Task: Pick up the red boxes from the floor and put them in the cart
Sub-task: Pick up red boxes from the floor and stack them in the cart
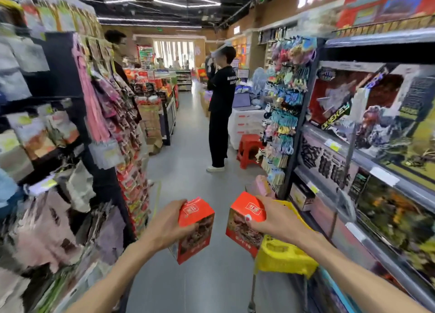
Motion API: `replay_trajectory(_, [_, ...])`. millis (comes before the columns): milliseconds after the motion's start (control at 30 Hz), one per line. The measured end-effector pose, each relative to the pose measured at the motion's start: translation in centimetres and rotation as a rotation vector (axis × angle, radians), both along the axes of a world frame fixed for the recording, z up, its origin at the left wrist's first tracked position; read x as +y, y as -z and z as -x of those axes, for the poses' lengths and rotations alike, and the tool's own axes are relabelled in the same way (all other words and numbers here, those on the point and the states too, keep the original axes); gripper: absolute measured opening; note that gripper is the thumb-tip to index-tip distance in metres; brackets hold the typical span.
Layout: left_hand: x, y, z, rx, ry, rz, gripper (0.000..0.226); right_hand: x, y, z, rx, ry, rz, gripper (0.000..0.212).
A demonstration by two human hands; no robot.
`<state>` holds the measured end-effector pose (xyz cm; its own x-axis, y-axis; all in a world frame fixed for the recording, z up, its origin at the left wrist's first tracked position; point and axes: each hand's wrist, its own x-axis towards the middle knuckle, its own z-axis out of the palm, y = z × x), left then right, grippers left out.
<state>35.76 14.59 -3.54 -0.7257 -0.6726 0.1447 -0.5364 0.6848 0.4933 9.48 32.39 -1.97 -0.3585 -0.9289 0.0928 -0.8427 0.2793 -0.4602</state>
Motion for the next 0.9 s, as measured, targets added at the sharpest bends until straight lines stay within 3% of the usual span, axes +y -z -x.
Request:
replay_trajectory(167, [-13.4, -1.4, 9.5, 0.004, 0.107, -0.029, 0.092, -9.3, -1.3, 6.1, -0.037, 0.142, 0.025, 0.065])
replay_trajectory(267, [-19.2, -1.8, 16.3, -0.007, 0.189, -0.004, 0.086, -13.3, -1.4, 10.6, -0.025, 0.236, 0.023, 0.080])
replay_trajectory(433, [-27.0, 0.3, 28.6, -0.017, 0.325, -0.007, 0.083, -18.7, -0.5, 18.6, -0.077, 0.418, 0.016, 0.049])
replay_trajectory(700, [-34.4, 5.2, 48.4, -0.090, 0.621, -0.007, 0.081, -25.5, 4.5, 32.9, -0.180, 0.646, 0.016, 0.057])
replay_trajectory(900, [-36.7, 8.7, 61.5, -0.181, 0.881, 0.032, 0.084, -26.3, 6.8, 40.0, -0.136, 0.858, -0.041, 0.062])
